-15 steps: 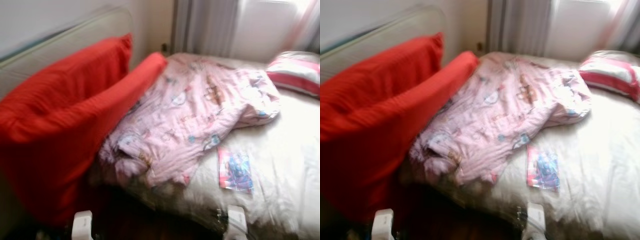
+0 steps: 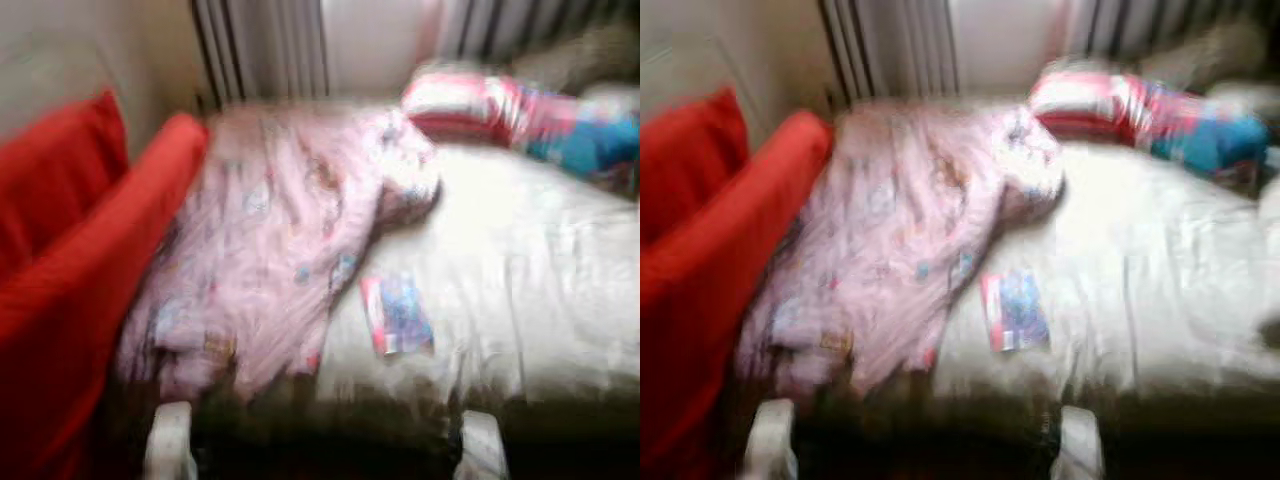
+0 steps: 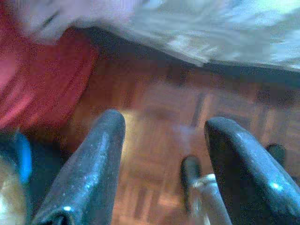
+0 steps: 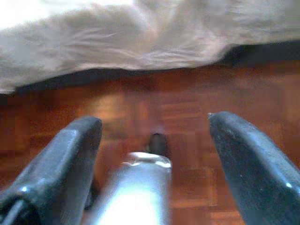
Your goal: Clean up the room
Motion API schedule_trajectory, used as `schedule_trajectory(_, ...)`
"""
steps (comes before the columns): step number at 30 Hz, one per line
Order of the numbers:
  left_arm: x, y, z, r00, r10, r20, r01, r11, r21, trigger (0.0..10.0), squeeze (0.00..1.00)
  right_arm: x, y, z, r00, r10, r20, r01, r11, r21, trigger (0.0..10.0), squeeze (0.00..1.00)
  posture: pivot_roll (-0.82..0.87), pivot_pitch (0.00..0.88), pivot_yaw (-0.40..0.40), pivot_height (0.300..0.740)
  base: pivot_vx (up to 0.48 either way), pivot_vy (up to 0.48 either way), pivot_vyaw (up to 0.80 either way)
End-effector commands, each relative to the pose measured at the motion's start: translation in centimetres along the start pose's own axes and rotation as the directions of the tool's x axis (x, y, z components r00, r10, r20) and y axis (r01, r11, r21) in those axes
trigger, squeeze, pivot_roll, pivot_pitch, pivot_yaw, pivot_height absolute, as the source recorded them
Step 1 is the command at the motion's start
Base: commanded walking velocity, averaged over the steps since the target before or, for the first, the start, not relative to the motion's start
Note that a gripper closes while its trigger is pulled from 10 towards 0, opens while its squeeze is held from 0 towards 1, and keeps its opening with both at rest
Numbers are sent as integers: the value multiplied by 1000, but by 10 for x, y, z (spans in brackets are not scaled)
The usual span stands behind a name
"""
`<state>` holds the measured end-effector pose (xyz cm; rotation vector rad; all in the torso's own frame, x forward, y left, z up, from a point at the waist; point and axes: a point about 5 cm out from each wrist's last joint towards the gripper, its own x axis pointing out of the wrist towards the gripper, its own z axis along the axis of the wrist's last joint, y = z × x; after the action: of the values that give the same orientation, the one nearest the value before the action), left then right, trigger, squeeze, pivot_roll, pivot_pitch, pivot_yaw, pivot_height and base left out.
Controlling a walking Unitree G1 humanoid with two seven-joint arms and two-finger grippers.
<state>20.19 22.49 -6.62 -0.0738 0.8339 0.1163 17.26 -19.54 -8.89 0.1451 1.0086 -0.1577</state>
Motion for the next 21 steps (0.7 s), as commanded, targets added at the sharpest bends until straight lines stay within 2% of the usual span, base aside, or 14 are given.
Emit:
schedule_trajectory(1, -6, 14, -18, 997, 36, -63, -36, 999, 3, 10000, 0, 1, 11, 4, 1000, 23, 17, -23, 1000, 1, 10000, 0, -21, 0, 56, 740, 0, 0, -775)
schedule_trajectory(4, -6, 14, -19, 997, 36, -64, -35, 999, 6, 10000, 0, 1, 10, 5, 999, -2, 40, 2, 1000, 10, 10000, 0, -25, 0, 57, 740, 0, 0, 0)
schedule_trajectory(12, -7, 14, -19, 997, 34, -66, -34, 999, 6, 10000, 0, 0, 2, 9, 990, -107, 87, 111, 993, -49, 10000, 0, -36, 0, 52, 740, 0, 0, 0)
schedule_trajectory(13, -6, 13, -19, 997, 33, -66, -33, 999, 5, 10000, 0, -1, -10, 12, 986, -127, 105, 133, 990, -47, 10000, 0, -38, 0, 52, 740, 0, 0, 0)
schedule_trajectory(14, -6, 13, -19, 997, 33, -66, -33, 999, 5, 10000, 0, -1, -10, 12, 986, -127, 105, 133, 990, -47, 10000, 0, -38, 0, 52, 740, 0, 0, 0)
schedule_trajectory(16, -7, 13, -20, 997, 32, -66, -32, 999, 3, 10000, 0, -5, -36, 19, 972, -181, 151, 189, 981, -42, 10000, 0, -41, 0, 51, 740, 0, 0, 0)
schedule_trajectory(21, -7, 13, -20, 997, 31, -67, -31, 1000, 1, 10000, 0, -9, -48, 20, 951, -235, 202, 250, 967, -51, 10000, 0, -52, 0, 50, 740, 0, 0, 0)
